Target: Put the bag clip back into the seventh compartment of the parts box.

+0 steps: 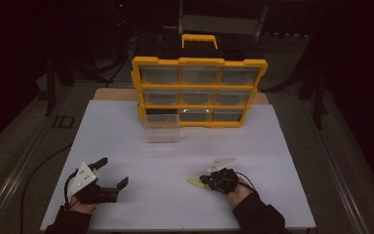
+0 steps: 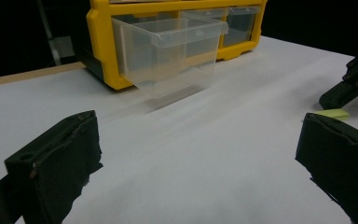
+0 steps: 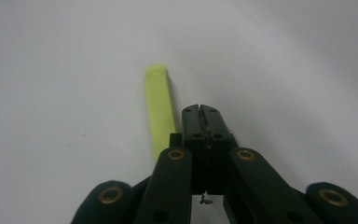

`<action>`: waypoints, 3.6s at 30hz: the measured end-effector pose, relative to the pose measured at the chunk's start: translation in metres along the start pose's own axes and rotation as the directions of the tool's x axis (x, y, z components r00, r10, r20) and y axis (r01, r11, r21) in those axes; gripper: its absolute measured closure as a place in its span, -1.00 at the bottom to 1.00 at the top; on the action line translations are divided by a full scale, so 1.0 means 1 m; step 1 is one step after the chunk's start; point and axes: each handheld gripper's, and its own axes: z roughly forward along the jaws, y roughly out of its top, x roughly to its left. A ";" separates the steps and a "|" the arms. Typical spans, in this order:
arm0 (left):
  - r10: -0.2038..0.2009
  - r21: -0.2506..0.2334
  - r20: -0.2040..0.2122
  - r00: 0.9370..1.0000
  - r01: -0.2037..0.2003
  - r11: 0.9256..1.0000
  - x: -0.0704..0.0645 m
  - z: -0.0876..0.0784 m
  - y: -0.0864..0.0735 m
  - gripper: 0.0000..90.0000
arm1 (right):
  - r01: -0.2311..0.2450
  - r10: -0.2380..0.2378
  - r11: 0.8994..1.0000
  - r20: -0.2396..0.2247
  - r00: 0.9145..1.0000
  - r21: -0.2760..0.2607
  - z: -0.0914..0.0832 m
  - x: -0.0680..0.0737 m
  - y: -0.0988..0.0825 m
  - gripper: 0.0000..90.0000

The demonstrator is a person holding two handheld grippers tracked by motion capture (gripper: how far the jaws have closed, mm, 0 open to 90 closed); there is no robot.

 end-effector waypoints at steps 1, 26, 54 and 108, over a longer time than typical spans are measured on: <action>0.000 0.000 -0.001 1.000 0.000 1.000 0.000 0.000 0.000 -1.00 | 0.006 -0.006 1.000 0.000 1.000 0.002 0.000 0.003 0.000 1.00; -0.003 0.006 0.002 1.000 0.003 1.000 0.000 0.001 0.000 -1.00 | -0.068 0.070 0.997 0.043 0.997 -0.038 -0.030 0.010 0.013 0.46; 0.001 0.000 0.008 1.000 -0.001 1.000 -0.001 0.000 0.001 -1.00 | -0.051 0.049 0.997 0.033 0.998 0.066 -0.028 0.028 0.056 -0.79; 0.007 0.003 0.008 1.000 -0.007 1.000 -0.001 -0.001 0.000 -1.00 | -0.016 -0.022 0.897 0.082 0.996 0.443 0.029 0.037 0.071 0.75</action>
